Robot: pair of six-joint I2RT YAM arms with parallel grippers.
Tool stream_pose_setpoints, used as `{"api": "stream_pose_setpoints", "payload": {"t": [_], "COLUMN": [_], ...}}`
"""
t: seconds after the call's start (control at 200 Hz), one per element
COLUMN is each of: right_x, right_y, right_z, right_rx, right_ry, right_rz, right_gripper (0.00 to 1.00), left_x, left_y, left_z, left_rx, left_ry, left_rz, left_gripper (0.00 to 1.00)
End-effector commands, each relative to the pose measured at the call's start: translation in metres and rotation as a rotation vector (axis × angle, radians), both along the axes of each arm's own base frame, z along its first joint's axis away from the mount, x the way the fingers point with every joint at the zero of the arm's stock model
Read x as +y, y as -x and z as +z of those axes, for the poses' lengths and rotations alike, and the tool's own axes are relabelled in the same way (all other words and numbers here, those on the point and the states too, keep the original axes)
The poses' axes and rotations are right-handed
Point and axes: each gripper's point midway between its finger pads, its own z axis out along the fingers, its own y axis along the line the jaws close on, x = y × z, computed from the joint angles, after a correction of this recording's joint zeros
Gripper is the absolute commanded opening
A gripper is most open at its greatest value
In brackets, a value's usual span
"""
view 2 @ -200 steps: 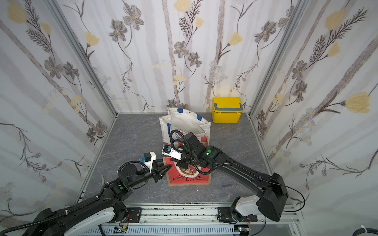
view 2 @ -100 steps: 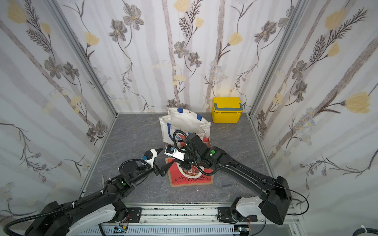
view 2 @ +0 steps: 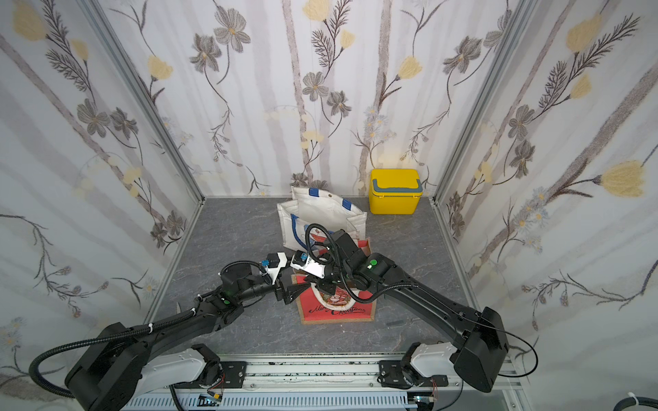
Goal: Put away the canvas bag
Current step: Press the canvas bag at the center of the board.
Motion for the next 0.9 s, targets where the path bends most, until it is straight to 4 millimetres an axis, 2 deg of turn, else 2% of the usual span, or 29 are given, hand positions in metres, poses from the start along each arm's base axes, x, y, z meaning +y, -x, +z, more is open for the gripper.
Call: {"api": "stream_pose_setpoints", "payload": {"t": [0.0,0.04,0.235,0.29,0.35,0.425,0.575,0.73,0.894], "right_x": [0.0,-0.001,-0.003,-0.005,-0.006,-0.008,-0.011,-0.014,-0.015], "right_y": [0.003,0.002,-0.003,-0.003,-0.002,0.002,0.01,0.012,0.013], "right_z": [-0.001,-0.001,0.0,0.0,0.0,-0.001,0.001,0.007,0.002], "right_rx": [0.021,0.019,0.016,0.018,0.029,0.043,0.042,0.015,0.014], "right_ry": [-0.006,-0.007,-0.004,-0.003,-0.002,-0.007,-0.03,-0.054,-0.05], "right_rz": [0.021,0.018,-0.014,-0.026,-0.034,-0.032,-0.013,-0.009,-0.007], "right_gripper": [0.0,0.0,0.0,0.01,0.01,0.02,0.01,0.01,0.0], "left_x": [-0.004,-0.002,0.005,0.006,0.009,0.011,0.011,-0.003,-0.018], "left_y": [0.008,0.006,0.0,0.0,-0.001,-0.004,-0.008,-0.002,-0.003], "left_z": [0.017,0.017,0.022,0.023,0.023,0.017,0.004,0.009,0.008], "left_rx": [-0.062,-0.064,-0.07,-0.067,-0.07,-0.073,-0.06,-0.033,0.023], "left_ry": [0.048,0.051,0.056,0.057,0.06,0.047,0.029,0.082,0.11], "left_rz": [-0.055,-0.038,0.017,0.027,0.045,0.071,0.078,-0.022,-0.102], "left_gripper": [0.7,0.6,0.56,0.63,0.82,0.99,1.0,1.0,1.0]}}
